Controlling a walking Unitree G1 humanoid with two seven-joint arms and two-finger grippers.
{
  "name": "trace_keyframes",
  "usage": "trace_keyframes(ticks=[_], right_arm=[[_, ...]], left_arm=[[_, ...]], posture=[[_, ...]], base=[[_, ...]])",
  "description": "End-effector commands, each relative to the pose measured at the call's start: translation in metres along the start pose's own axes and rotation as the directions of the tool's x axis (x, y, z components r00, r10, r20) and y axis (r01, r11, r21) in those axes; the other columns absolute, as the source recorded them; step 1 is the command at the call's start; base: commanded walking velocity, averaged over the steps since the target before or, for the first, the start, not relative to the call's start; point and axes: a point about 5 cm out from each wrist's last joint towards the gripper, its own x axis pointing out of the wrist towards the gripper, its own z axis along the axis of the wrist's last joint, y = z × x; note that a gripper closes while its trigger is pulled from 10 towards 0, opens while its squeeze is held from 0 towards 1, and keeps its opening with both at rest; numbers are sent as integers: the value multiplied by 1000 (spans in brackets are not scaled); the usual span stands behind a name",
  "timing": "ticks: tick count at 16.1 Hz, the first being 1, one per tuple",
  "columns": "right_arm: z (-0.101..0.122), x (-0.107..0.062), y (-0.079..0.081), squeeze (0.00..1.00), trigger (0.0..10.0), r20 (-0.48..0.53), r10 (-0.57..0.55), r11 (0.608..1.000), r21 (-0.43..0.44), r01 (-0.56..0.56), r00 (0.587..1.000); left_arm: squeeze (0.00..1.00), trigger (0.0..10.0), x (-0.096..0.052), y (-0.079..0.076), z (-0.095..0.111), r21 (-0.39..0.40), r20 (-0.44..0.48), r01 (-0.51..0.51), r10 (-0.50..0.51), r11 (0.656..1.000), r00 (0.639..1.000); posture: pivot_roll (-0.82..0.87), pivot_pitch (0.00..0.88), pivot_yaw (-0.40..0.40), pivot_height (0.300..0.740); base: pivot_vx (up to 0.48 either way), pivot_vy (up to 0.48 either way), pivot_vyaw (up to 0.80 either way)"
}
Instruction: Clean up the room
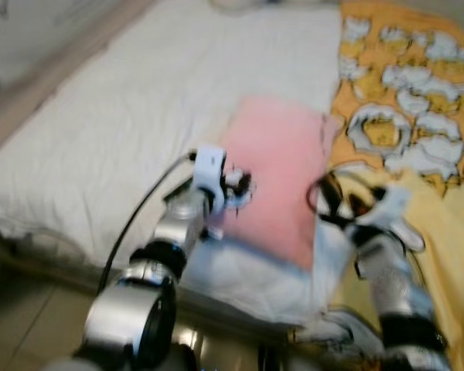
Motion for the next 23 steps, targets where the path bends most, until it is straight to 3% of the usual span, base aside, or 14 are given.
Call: trace_keyframes(ticks=[1, 2, 4, 8, 9, 12, 14, 15, 17, 20, 23], right_arm=[[-17, 2, -7, 0, 10000, -60, -37, 994, 98, 43, 998], [-30, 10, 0, 0, 10000, -118, -24, 990, 133, 40, 993], [-42, 19, 16, 0, 10000, -181, 25, 992, 125, -3, 983], [-66, 22, 26, 0, 10000, -306, 29, 999, 34, -19, 951], [-69, 22, 25, 0, 0, -324, 13, 1000, -11, -17, 946], [-67, 21, 19, 0, 0, -327, -22, 999, -54, 4, 945], [-62, 20, 11, 0, 0, -311, -41, 997, -71, 20, 949], [-48, 19, -4, 0, 0, -257, -103, 994, -69, 88, 961], [-39, 18, -13, 0, 0, -231, -139, 990, -47, 131, 963], [-42, 15, -15, 0, 0, -248, -132, 991, -65, 119, 960], [-45, 15, -15, 0, 0, -244, -136, 991, -27, 133, 960]], left_arm=[[0, 10000, 1, -1, -8, -36, -60, -29, 26, 999, 998], [0, 10000, 2, 1, -7, -54, -70, -60, 56, 997, 996], [0, 10000, 3, 3, -6, -108, -84, -81, 72, 991, 994], [0, 10000, 3, -16, -26, -161, -177, -31, 2, 987, 984], [0, 0, 1, -22, -39, -176, -229, -33, -8, 984, 973], [0, 0, -2, -23, -49, -168, -266, -50, 3, 985, 964], [0, 0, -4, -16, -52, -178, -275, -80, 29, 981, 961], [0, 0, -6, -8, -52, -170, -270, -98, 50, 981, 962], [0, 0, -8, 1, -49, -143, -263, -105, 65, 984, 963], [0, 0, -7, -6, -50, -87, -265, -65, 40, 994, 963], [0, 0, -5, -8, -47, -104, -256, -55, 27, 993, 966]], posture=[[-20, 112, -34, 740], [-13, 115, -34, 740], [-14, 120, -28, 740], [-16, 118, -34, 740], [-22, 116, -34, 740], [-33, 107, -31, 740], [-37, 91, -36, 740], [-36, 75, -37, 740], [-42, 49, -27, 740], [-52, 11, -17, 740], [-57, 0, -8, 740]], base=[[0, 0, 0], [0, 0, 0], [0, 0, 0], [0, 0, 0], [0, 0, 0], [0, 0, 0], [0, 0, 0], [0, 0, 0], [0, 0, 0], [0, 0, 0], [0, 0, 0]])
